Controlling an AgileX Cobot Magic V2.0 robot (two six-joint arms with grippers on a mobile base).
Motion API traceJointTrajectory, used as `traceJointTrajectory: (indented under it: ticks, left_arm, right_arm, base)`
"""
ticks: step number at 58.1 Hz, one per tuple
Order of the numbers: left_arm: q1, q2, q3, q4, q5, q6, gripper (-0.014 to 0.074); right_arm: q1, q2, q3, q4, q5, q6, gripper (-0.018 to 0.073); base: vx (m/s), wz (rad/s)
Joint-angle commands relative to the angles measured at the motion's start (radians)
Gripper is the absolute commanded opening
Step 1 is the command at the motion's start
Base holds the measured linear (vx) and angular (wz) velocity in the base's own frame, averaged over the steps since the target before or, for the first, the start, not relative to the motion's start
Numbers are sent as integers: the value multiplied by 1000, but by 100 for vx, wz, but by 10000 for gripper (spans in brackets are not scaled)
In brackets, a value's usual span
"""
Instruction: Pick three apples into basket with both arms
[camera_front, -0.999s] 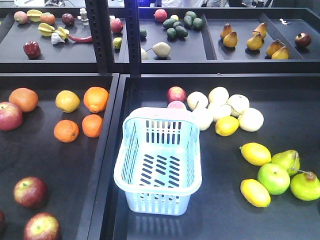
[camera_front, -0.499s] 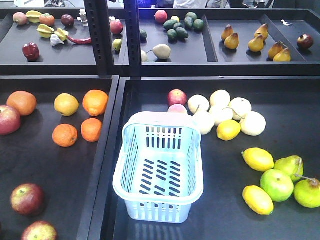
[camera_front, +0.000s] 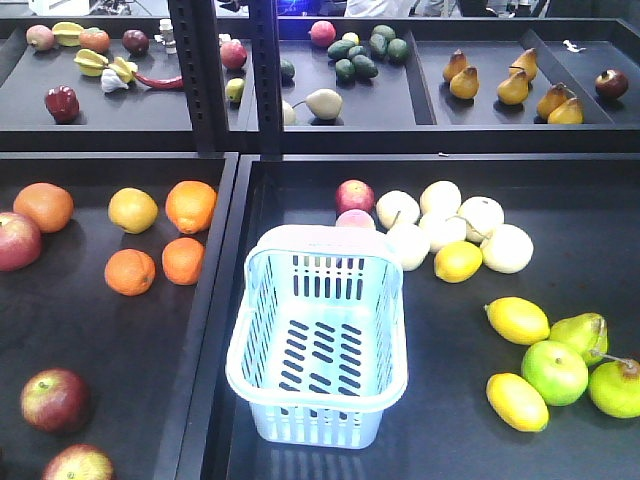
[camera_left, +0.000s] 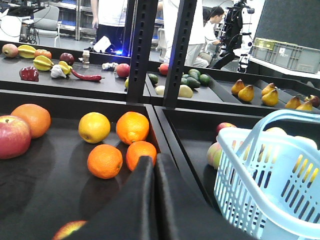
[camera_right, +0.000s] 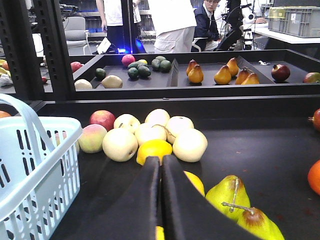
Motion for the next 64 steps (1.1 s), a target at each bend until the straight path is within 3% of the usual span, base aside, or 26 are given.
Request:
traceJointTrajectory:
  ticks: [1,64]
  left_arm:
    - [-7,-12,-25,-1,-69,-6,-6]
    - [-7,-12,-25,-1,-71,-6,-6]
  right_arm:
    - [-5,-11,12,-9,-72,-8,-5]
    - [-5,-11,12,-9,-72,-8,-5]
  base:
    - [0,0]
    - [0,0]
